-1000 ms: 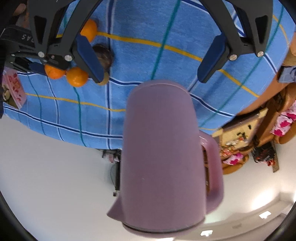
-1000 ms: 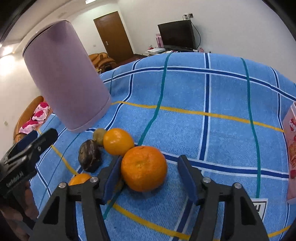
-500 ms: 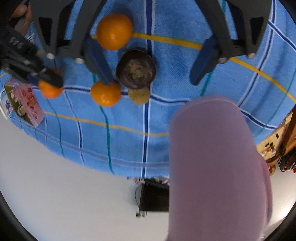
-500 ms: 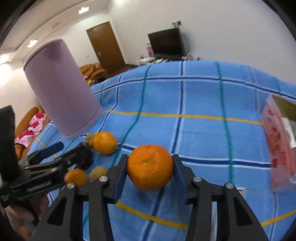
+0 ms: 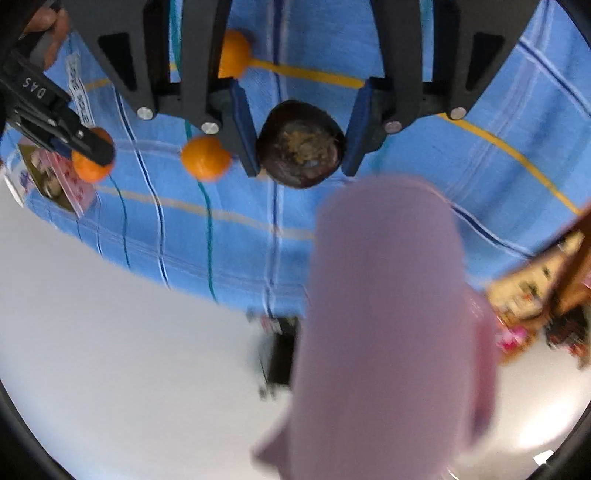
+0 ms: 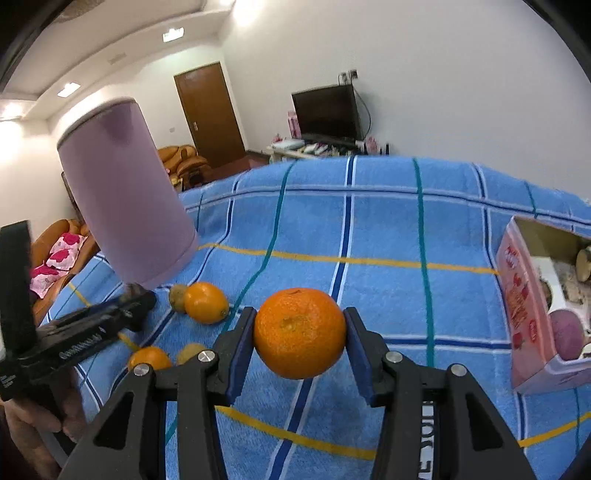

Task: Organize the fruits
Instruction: 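Carry the orange with the right gripper to the pink tin while the left gripper carries the mangosteen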

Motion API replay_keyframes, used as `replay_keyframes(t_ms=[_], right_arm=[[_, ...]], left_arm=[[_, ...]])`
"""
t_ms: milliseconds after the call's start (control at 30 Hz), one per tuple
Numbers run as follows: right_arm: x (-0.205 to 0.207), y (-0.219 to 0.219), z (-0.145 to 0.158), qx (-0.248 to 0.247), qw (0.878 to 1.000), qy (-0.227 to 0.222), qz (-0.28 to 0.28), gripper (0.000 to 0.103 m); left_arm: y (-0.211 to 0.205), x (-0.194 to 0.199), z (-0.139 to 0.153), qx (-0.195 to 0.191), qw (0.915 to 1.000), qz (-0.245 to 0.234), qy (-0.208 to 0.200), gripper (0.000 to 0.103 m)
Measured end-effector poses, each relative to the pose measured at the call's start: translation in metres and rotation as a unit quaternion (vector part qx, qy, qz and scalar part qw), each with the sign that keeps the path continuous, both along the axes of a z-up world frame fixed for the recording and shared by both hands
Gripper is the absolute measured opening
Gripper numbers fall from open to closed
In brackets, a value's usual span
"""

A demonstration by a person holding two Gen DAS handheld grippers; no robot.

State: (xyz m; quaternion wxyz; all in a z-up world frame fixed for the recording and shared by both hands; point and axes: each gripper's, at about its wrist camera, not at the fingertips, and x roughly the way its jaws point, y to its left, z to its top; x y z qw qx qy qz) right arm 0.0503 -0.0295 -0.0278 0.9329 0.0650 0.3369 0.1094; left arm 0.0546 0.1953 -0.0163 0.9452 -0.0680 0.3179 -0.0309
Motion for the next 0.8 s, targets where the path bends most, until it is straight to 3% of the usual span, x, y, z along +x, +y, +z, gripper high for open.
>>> replay_keyframes(t_ms=[100,200,500,800], right_arm=[[-0.006,-0.003,0.008,0.001,1.0,-0.028,-0.002,0.049],[-0.012,-0.002,0.015,-0.014,0.999,-0.051,-0.002,0.049],[-0.028,-0.007,0.023,-0.041,0.995,-0.087,0.0,0.049],[-0.039,-0.03,0.026,-0.039,0.995,-0.094,-0.006,0.049]], left_arm=[[0.005,-0.006,0.011,0.009,0.9981,0.033,-0.051,0.047],[0.008,-0.012,0.016,0.001,0.9959,0.049,-0.076,0.047],[-0.008,-0.023,0.015,0.039,0.9924,0.063,-0.098,0.047],[-0.038,-0.033,0.017,0.063,0.9927,0.054,-0.088,0.047]])
